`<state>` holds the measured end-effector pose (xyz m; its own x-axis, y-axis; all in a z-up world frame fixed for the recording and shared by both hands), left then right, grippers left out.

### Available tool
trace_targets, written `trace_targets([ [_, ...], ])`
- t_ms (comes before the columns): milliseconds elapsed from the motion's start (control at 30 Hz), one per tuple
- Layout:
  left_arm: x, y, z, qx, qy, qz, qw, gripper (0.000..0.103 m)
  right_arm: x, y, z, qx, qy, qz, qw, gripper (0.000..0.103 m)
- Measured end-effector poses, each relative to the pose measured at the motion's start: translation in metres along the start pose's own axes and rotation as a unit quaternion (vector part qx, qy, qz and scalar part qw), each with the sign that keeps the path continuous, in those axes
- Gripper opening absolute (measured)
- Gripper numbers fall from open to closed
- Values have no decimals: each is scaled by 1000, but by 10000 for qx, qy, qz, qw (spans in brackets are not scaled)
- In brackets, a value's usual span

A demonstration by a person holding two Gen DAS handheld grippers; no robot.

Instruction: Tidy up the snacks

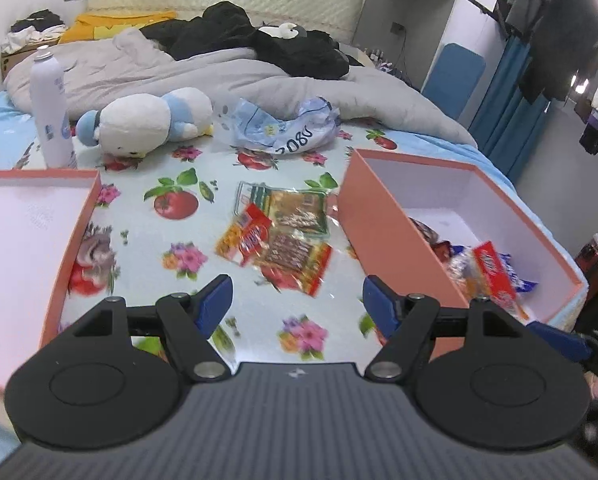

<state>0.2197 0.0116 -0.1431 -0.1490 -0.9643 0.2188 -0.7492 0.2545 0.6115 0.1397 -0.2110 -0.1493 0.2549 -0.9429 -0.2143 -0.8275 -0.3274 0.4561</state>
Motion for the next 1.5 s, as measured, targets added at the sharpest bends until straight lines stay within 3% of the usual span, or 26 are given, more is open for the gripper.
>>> trace_targets([
  [267, -42, -88, -43, -550, 156, 71, 9983, 76, -26, -67, 9, -169, 398, -75, 9990, 78],
  [433, -55, -147, -77, -1000, 469, 458, 9928, 76, -26, -115, 11, -349, 427, 22, 9985, 78],
  [567, -49, -192, -98, -1274, 307, 377, 9907, 76, -21, -158, 15, -464, 505, 255, 9973, 78],
  [700, -36, -236, -111, -1622, 221, 554, 9850, 81, -9, -197, 21, -656, 465, 505, 9955, 78],
  [800, -19, -263, -114, -1838, -170, 645, 9807, 81, -7, -215, 22, -712, 673, 347, 9946, 78],
  [933, 0, -295, -111, -2196, -578, 753, 9710, 81, -3, -238, 23, -708, 869, 446, 9927, 78],
  [1033, 7, -315, -109, -2399, -577, 794, 9658, 87, 3, -253, 25, -757, 917, 525, 9915, 78],
  [1167, 19, -338, -105, -2539, -850, 589, 9617, 90, 9, -264, 32, -1067, 876, 346, 9898, 78],
  [1367, 23, -362, -95, -2610, -1225, 226, 9573, 90, 9, -263, 35, -1023, 1015, 213, 9893, 79],
  [1500, 22, -364, -85, -2517, -1322, 126, 9587, 89, 8, -259, 36, -1002, 1138, 105, 9884, 68],
])
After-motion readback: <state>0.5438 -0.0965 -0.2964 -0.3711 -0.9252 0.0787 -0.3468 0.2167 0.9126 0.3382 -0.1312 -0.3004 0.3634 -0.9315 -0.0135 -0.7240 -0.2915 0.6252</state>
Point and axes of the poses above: each gripper's, at about its wrist camera, not at the fingertips, and y roughly against the way its jaws point, x to its right, z to its underside, the point moved 2 cm from there along -y, roughly the way its jaws point, and after that the axes turned 3 degrees about x, right-handed, at the moved point
